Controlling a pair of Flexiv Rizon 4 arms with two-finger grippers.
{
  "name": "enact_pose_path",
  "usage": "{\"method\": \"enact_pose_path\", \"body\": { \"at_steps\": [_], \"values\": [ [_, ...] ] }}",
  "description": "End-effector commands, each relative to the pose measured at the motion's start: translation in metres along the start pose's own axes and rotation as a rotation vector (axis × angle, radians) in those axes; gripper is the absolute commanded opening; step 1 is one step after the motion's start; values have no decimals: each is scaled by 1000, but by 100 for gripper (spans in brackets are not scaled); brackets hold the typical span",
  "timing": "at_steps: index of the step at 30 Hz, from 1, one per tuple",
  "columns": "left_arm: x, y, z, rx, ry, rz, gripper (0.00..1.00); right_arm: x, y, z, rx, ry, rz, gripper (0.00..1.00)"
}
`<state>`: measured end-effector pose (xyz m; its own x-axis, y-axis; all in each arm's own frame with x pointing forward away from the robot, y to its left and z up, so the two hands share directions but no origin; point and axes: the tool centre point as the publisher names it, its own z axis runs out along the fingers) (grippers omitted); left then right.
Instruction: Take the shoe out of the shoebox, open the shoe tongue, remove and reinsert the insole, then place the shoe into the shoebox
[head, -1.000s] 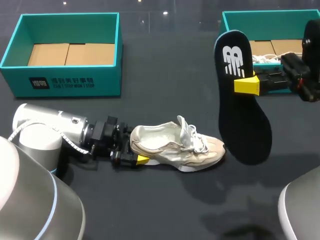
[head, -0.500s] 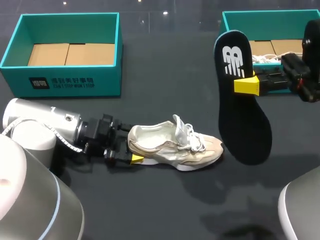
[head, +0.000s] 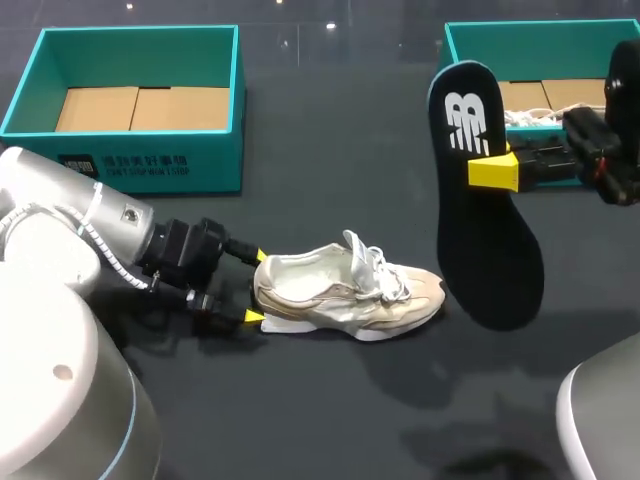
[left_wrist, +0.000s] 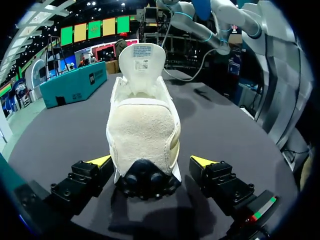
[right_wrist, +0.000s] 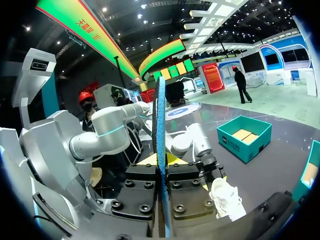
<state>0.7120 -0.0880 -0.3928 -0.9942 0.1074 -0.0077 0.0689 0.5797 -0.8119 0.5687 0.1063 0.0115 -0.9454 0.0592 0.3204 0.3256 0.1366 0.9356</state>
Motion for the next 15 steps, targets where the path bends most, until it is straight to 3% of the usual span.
{"method": "enact_pose_path", "body": {
  "at_steps": [1, 11, 13, 15],
  "values": [
    [2, -6, -5, -80, 1, -2, 100, 7, -7, -2, -10, -14, 1, 0],
    [2, -6, -5, -80, 1, -2, 100, 7, -7, -2, -10, -14, 1, 0],
    [2, -7, -8, -145, 17, -8, 100, 7, -7, -2, -10, -14, 1, 0],
    [-1, -9, -8, -277, 0, -26, 100, 7, -7, -2, -10, -14, 1, 0]
  ]
}}
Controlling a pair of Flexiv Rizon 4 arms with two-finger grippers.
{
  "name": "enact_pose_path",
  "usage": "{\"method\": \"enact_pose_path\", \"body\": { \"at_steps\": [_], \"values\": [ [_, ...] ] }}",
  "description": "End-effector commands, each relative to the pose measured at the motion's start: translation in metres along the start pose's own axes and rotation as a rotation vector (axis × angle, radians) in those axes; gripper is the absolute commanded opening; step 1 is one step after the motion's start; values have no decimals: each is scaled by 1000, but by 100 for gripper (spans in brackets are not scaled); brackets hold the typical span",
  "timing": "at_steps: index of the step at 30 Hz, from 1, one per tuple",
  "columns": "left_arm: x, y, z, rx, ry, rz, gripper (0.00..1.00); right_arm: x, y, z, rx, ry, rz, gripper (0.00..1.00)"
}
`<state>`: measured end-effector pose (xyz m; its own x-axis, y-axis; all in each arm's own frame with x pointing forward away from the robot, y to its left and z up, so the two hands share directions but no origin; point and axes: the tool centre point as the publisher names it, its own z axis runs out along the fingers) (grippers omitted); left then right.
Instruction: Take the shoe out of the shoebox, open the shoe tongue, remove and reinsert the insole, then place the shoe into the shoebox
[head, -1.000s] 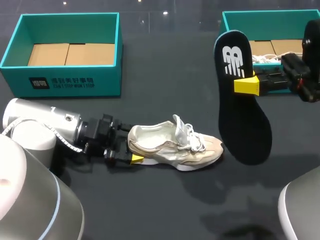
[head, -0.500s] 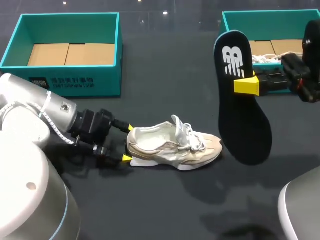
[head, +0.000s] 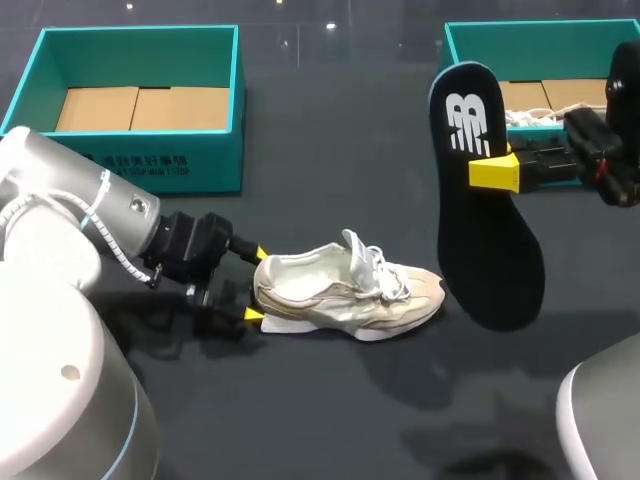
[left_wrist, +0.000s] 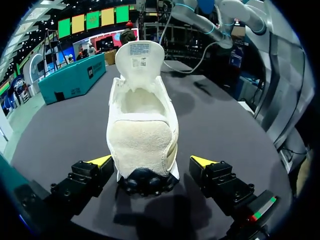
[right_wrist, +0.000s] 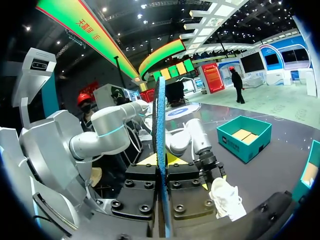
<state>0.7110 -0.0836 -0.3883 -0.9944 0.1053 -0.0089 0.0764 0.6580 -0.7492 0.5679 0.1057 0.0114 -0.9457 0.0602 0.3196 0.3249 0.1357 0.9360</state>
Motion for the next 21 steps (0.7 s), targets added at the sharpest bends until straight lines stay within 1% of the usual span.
{"method": "enact_pose_path", "body": {
  "at_steps": [1, 2, 3, 4, 8, 10, 21],
  "values": [
    [-2, -8, -4, -195, 0, -49, 100, 7, -7, -2, -9, -12, 1, 0],
    [-3, -9, -5, -252, 18, -61, 100, 7, -7, -2, -9, -12, 1, 0],
    [-1, -10, -6, -287, -22, -65, 100, 7, -7, -2, -9, -12, 1, 0],
    [1, -10, -8, -296, -27, -67, 100, 7, -7, -2, -9, -12, 1, 0],
    [9, -12, -12, -421, -63, -98, 100, 7, -7, -2, -9, -12, 1, 0],
    [9, -16, -16, -531, -107, -83, 100, 7, -7, -2, -9, -12, 1, 0],
    [9, -16, -16, -531, -107, -83, 100, 7, -7, -2, -9, -12, 1, 0]
  ]
}}
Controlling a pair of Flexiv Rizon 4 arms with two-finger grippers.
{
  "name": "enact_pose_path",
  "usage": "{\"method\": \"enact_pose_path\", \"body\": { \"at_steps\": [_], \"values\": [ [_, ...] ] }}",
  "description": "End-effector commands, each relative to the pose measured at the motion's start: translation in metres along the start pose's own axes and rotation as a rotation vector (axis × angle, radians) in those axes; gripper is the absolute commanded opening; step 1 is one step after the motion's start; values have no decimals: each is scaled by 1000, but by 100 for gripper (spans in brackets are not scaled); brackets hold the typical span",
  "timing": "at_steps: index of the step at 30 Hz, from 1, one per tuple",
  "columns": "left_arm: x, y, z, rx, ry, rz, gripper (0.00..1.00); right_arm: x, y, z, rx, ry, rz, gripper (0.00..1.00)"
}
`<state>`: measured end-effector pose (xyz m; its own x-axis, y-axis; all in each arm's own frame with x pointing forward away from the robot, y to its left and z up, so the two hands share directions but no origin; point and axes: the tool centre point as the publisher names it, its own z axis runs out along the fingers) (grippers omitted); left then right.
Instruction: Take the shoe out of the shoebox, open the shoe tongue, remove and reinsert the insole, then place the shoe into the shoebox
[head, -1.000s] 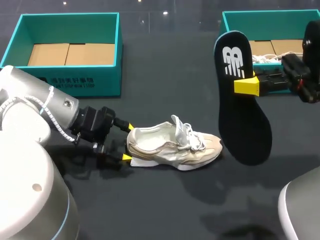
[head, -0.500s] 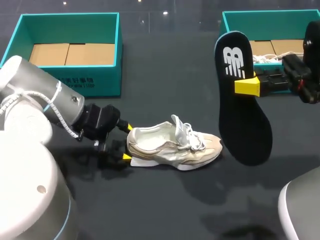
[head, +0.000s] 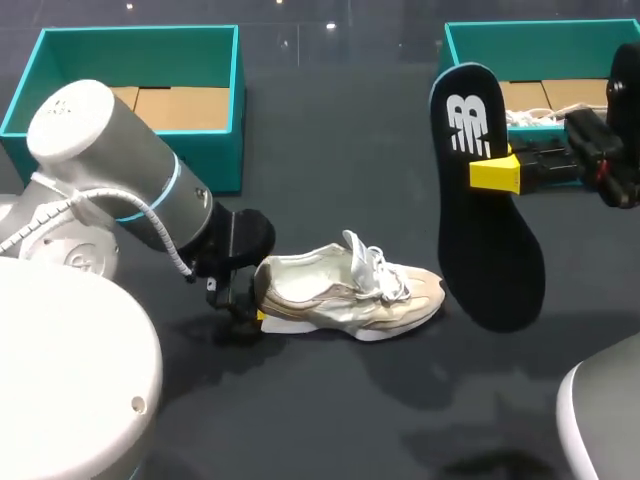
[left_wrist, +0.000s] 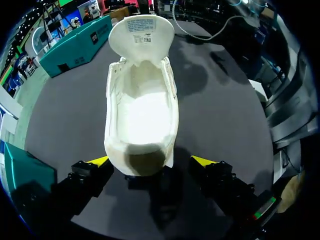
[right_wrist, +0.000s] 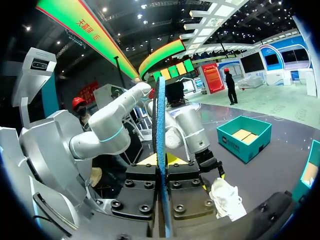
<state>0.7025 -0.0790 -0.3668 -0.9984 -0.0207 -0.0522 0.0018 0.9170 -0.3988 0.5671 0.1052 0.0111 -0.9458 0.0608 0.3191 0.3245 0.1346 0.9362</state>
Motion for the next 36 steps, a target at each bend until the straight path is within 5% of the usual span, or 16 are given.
{"method": "enact_pose_path", "body": {
  "at_steps": [1, 13, 24, 36],
  "values": [
    [0, -3, 0, -91, 0, 0, 100, 6, -6, -1, -8, -12, 2, 0],
    [-15, -12, -5, -254, -50, 59, 100, 6, -6, -1, -8, -12, 2, 0],
    [-20, -17, -12, -259, -10, 72, 100, 6, -6, -1, -8, -12, 2, 0],
    [-43, -45, -33, -235, -16, 105, 100, 6, -6, -1, -8, -12, 2, 0]
  ]
}}
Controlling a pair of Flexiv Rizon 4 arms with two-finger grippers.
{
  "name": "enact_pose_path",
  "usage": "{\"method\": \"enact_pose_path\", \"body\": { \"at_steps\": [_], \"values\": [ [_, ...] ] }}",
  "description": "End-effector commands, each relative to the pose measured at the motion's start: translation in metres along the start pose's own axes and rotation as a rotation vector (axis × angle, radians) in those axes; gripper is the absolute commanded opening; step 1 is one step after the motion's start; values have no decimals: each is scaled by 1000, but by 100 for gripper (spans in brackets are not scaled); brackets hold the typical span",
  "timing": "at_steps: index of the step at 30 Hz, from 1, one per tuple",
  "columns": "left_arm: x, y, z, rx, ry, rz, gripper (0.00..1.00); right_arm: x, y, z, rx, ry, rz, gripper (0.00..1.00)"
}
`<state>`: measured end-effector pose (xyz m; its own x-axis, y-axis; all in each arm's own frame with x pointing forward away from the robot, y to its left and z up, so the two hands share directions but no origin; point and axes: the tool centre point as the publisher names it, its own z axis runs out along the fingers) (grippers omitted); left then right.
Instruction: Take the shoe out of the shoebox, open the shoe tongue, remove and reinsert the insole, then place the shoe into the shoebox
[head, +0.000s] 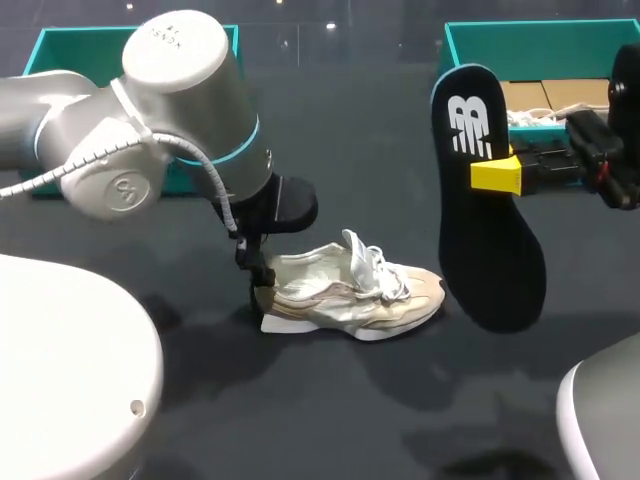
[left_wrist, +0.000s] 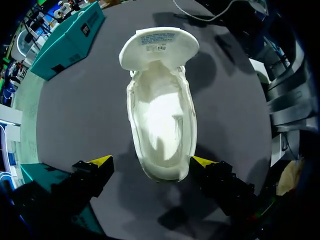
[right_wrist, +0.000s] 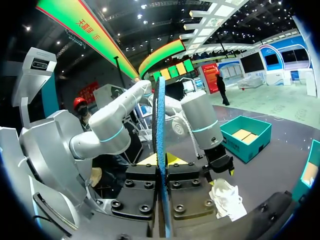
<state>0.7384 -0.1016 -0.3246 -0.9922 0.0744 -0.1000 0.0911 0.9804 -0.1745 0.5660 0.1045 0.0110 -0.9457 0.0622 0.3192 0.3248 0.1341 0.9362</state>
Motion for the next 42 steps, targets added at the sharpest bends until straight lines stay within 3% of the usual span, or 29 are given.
{"method": "enact_pose_path", "body": {
  "at_steps": [1, 10, 22, 42],
  "values": [
    [-10, -8, -8, -7, -1, -1, 100, 5, -6, 0, -8, -10, 2, 0],
    [-31, -30, -7, -7, -21, 10, 100, 5, -6, 0, -8, -10, 2, 0],
    [-33, -53, 25, -15, 8, 34, 100, 5, -6, 0, -8, -10, 2, 0],
    [-22, -64, 77, -34, 95, -44, 74, 5, -6, 0, -8, -10, 2, 0]
  ]
}}
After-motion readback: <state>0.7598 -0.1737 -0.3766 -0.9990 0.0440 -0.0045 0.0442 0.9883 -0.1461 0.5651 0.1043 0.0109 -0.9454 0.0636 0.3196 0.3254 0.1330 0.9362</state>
